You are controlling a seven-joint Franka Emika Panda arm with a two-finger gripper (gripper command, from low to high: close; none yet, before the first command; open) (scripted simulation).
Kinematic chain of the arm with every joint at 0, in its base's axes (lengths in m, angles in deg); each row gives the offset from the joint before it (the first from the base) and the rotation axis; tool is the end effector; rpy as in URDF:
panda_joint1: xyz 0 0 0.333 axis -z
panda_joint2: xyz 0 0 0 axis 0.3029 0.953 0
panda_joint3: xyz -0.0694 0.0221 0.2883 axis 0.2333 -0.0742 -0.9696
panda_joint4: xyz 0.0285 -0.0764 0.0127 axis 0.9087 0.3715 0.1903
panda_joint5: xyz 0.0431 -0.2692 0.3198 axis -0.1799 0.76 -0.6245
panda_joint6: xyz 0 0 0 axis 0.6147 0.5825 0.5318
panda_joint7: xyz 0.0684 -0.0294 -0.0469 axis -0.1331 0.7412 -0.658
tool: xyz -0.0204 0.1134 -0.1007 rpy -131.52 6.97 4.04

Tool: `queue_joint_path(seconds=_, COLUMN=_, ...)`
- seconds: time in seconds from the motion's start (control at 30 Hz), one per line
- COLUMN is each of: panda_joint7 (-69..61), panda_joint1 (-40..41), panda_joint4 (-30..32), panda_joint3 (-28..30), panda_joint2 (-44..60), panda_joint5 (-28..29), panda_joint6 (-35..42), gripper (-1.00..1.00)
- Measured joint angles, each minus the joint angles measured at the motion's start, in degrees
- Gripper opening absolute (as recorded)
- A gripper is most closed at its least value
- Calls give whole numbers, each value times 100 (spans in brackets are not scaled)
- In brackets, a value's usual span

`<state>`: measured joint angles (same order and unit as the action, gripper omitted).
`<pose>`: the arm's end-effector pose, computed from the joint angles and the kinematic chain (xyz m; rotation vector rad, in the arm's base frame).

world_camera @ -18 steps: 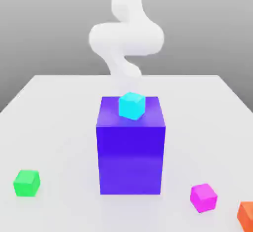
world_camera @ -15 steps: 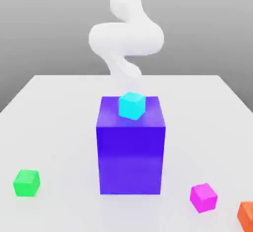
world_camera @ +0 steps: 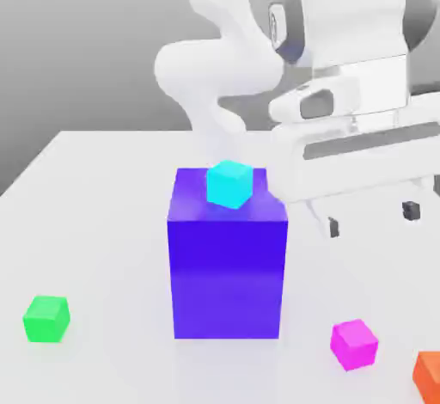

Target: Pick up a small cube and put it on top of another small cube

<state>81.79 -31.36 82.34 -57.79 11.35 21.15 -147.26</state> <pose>0.4847 0.1805 0.2447 -2.8510 0.8110 -0.1952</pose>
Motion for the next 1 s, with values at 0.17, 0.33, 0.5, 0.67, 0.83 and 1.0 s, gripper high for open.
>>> queue_joint_path(seconds=0.17, panda_joint7=566, panda_joint1=-429, panda_joint4=255, panda_joint3=64, panda_joint2=1015, panda_joint5=600, panda_joint6=-485, gripper=0)
queue_joint_path(seconds=0.33, panda_joint7=1018, panda_joint1=-767, panda_joint4=264, panda_joint3=312, panda_joint2=2033, panda_joint5=1136, panda_joint6=-1140, gripper=0)
queue_joint_path(seconds=0.5, panda_joint7=1086, panda_joint1=-857, panda_joint4=161, panda_joint3=416, panda_joint2=2588, panda_joint5=1214, panda_joint6=-1578, gripper=-100)
queue_joint_path(seconds=0.67, panda_joint7=1100, panda_joint1=-854, panda_joint4=161, panda_joint3=413, panda_joint2=2585, panda_joint5=1231, panda_joint6=-1577, gripper=-100)
queue_joint_path(seconds=0.83, panda_joint7=953, panda_joint1=-772, panda_joint4=346, panda_joint3=301, panda_joint2=1677, panda_joint5=1038, panda_joint6=-853, gripper=-100)
queue_joint_path(seconds=1.0, panda_joint7=677, panda_joint1=33, panda_joint4=412, panda_joint3=947, panda_joint2=1292, panda_joint5=851, panda_joint6=-547, gripper=-100)
